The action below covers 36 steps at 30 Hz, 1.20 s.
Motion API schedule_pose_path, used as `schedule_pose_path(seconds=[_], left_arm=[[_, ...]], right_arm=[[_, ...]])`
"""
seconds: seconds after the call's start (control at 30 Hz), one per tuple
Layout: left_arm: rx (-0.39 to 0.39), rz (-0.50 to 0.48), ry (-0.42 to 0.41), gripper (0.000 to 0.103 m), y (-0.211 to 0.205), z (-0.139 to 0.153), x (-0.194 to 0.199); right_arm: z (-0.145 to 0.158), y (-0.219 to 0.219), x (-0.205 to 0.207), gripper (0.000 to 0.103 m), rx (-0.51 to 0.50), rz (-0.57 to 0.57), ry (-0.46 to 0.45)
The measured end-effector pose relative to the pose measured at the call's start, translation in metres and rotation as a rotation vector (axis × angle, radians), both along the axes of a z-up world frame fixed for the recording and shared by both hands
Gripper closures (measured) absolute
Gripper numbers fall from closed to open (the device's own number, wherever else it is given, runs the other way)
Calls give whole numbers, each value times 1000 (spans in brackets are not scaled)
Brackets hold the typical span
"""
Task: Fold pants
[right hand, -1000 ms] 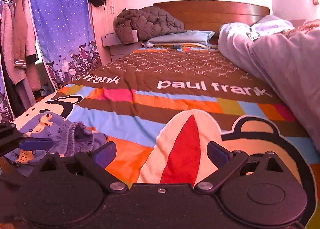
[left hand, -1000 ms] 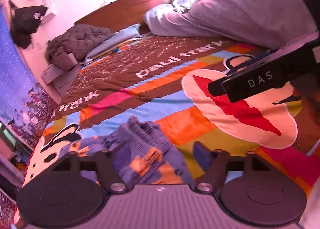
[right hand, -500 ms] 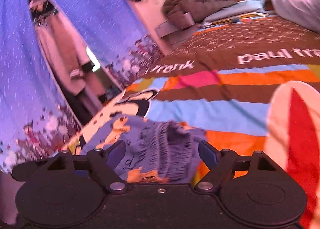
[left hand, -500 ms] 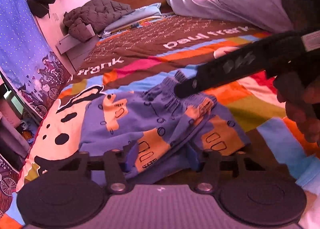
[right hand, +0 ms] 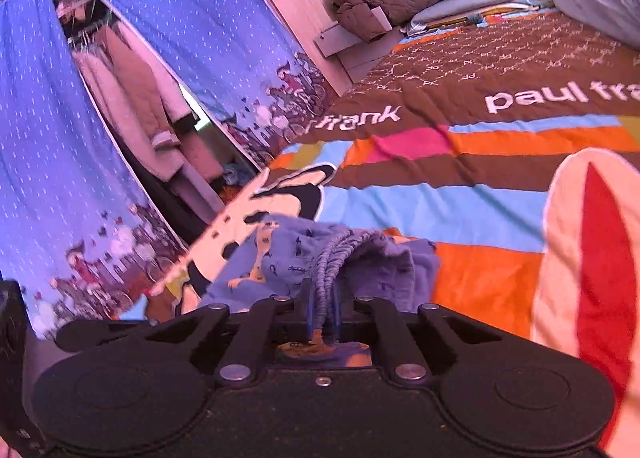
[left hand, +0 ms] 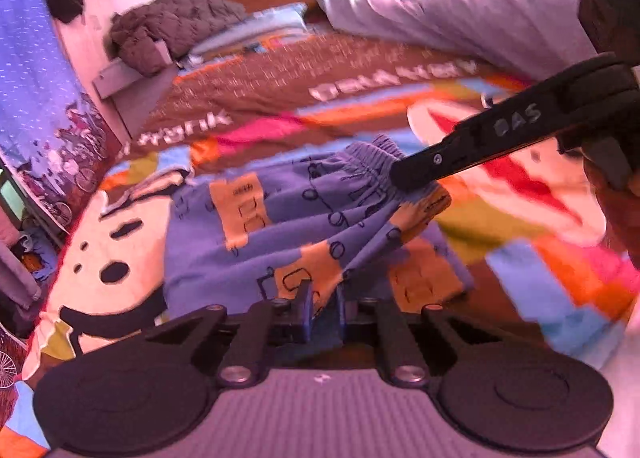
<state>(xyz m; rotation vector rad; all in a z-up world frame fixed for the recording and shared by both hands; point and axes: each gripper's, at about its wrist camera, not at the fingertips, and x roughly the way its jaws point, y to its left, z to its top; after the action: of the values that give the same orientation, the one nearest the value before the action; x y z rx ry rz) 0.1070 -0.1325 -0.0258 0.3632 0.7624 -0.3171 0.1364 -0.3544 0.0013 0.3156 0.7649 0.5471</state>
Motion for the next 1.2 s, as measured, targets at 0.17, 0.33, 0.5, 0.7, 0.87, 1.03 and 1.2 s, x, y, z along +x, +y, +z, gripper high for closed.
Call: schedule_pose_path(seconds=[0.17, 0.33, 0.5, 0.7, 0.87, 1.03, 1.2], left_arm=[[-42, 33, 37, 52, 19, 0, -10], [-197, 221, -19, 38, 74, 23, -15], [-338, 388, 77, 35, 116, 15, 25], [-602, 404, 160, 29, 150, -13, 39], [-667, 382, 204, 68, 159, -27, 45], [-617, 363, 177, 84, 147, -24, 44], [-603, 366, 162, 87, 144, -21, 36]], right_arm=[[-39, 0, 9, 65, -70, -35, 113], [-16, -9, -3, 25, -115, -68, -43], [-1, 0, 4, 17, -64, -38, -129], [13, 67, 75, 17, 3, 96, -21], [-5, 145, 146, 28, -130, 273, 103], [-12, 174, 152, 90, -273, 316, 98], [-6, 185, 159, 100, -323, 256, 46]])
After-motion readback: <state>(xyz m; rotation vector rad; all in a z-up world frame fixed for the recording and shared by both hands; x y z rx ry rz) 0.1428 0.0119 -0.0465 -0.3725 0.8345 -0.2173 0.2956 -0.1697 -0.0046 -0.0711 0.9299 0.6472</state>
